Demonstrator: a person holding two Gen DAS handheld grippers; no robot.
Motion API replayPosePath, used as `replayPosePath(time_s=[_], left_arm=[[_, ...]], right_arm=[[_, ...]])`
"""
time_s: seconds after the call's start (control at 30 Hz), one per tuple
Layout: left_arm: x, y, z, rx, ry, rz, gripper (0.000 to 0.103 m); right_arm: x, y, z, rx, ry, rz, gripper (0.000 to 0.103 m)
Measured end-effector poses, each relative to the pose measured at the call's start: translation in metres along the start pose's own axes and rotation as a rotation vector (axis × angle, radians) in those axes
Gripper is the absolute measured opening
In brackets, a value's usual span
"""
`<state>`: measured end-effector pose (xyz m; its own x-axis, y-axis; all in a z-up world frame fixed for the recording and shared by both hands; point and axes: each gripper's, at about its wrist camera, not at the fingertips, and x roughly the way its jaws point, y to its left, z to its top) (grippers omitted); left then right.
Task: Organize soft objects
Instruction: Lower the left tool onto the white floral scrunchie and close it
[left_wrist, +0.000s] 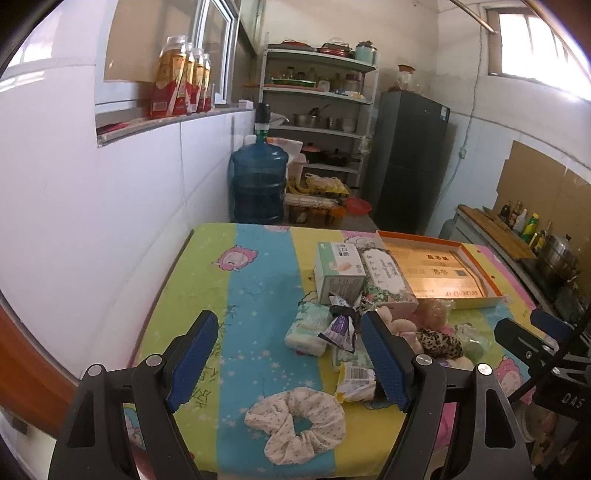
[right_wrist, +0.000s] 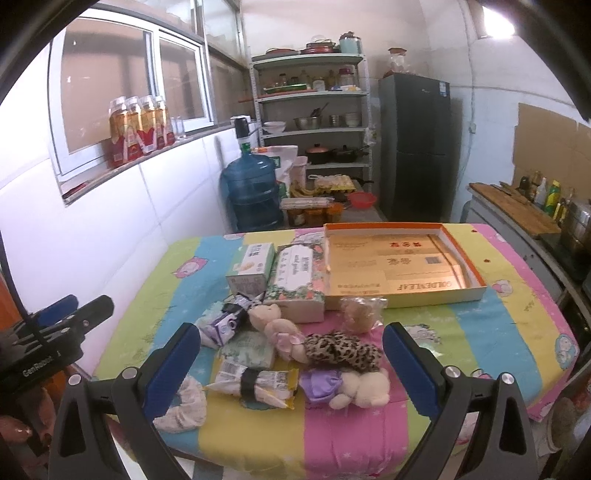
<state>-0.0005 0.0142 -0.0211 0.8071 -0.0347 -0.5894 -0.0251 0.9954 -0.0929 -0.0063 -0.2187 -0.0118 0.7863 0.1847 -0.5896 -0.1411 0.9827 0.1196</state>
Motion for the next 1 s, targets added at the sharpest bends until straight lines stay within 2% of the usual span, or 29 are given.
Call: replayPosePath(time_s=[0.17, 0.27, 0.47, 0.53, 0.87, 1.0], left_arm=[[0.009, 0.01, -0.013, 0.016, 0.015, -0.032, 0.08], [0.017, 0.015, -0.029, 0.062, 0.029, -0.049, 0.08], [0.046, 0.022, -0.067, 0.096, 0.115, -0.125, 0.08], [0.058, 0.025, -0.077, 0.08, 0.15, -0.144, 0.081], [0.098, 0.028, -0.106, 0.101, 0.251, -0.103, 0.08], [0.109, 0.029, -0.11, 0.074, 0.285, -0.091, 0.067]], right_arm=[[0.006, 0.004, -0.011, -0.032, 0.022, 0.015, 0.1], [0.01, 0.005, -0.02, -0.049, 0.045, 0.02, 0.1], [0.022, 0.002, -0.033, -0.046, 0.095, 0.032, 0.1], [0.024, 0.001, -0.035, -0.046, 0.105, 0.035, 0.1], [0.03, -0.007, -0.039, -0.047, 0.121, 0.013, 0.1], [0.032, -0.013, -0.039, -0.039, 0.126, 0.007, 0.1]])
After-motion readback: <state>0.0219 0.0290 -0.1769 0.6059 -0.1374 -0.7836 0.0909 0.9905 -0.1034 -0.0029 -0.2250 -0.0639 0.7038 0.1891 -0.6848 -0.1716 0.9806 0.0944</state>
